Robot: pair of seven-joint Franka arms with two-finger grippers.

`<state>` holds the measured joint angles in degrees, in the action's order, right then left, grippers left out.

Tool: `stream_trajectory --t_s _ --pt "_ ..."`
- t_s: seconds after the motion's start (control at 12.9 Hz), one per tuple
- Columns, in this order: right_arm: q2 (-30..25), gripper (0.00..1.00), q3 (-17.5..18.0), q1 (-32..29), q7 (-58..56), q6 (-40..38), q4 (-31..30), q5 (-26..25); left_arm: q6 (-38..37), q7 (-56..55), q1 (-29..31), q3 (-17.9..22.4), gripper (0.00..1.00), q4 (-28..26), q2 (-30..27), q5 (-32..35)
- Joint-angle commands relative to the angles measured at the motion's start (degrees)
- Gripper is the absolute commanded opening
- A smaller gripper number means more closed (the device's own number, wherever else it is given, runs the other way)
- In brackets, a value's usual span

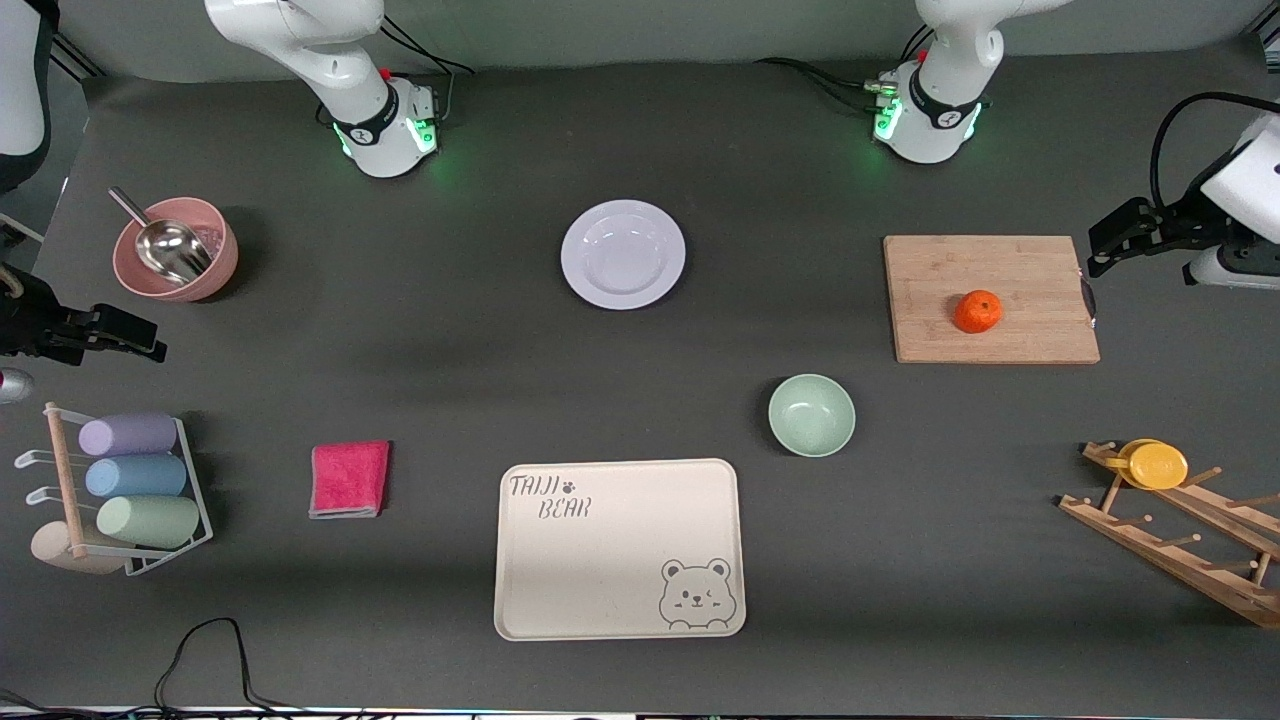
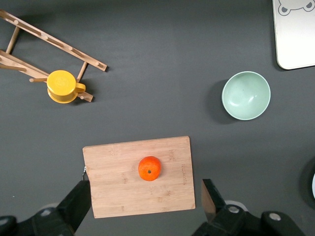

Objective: Place orange and plate with both arms
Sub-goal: 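Reach the left gripper down to the orange on the cutting board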

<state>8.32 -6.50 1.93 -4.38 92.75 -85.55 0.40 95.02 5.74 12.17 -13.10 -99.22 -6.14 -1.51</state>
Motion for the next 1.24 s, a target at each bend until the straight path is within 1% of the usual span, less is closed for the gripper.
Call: stream_trajectory --t_s 0.0,0.31,0.39,0.46,0.62,0.77,1.0,1.16 --pt "-0.33 1.0 -0.18 0.62 1.21 -1.17 0.21 -1.54 -1.16 0.41 0.05 0.0 1.0 0.7 -0.19 -0.86" --pt "-0.24 1.0 -0.18 0.62 1.3 -1.09 0.21 -1.54 -0.37 0.5 0.22 0.09 1.0 0.43 0.42 -1.39" --pt "-0.24 1.0 -0.18 0.62 1.22 -1.17 0.21 -1.45 -0.37 0.59 0.57 0.18 1.0 0.17 1.99 -1.3" --pt "-0.15 1.0 -0.18 0.62 1.3 -1.17 0.29 -1.54 0.16 0.85 0.92 0.18 1.0 -1.22 2.62 -1.13" --pt "-0.15 1.0 -0.18 0.62 1.22 -1.09 0.21 -1.45 7.86 0.85 2.06 0.18 1.0 -8.93 2.27 -1.04" --pt "-0.06 1.0 -0.18 0.62 1.3 -1.09 0.21 -1.54 12.27 0.85 2.15 0.18 1.0 -15.18 2.27 -0.51" --pt "-0.06 1.0 -0.18 0.62 1.3 -1.09 0.12 -1.45 22.36 0.85 2.86 0.18 1.0 -26.78 0.78 -0.51" --pt "-0.06 1.0 -0.18 0.62 1.3 -1.09 0.03 -1.45 33.06 0.85 2.86 0.18 1.0 -34.77 0.86 -0.42"
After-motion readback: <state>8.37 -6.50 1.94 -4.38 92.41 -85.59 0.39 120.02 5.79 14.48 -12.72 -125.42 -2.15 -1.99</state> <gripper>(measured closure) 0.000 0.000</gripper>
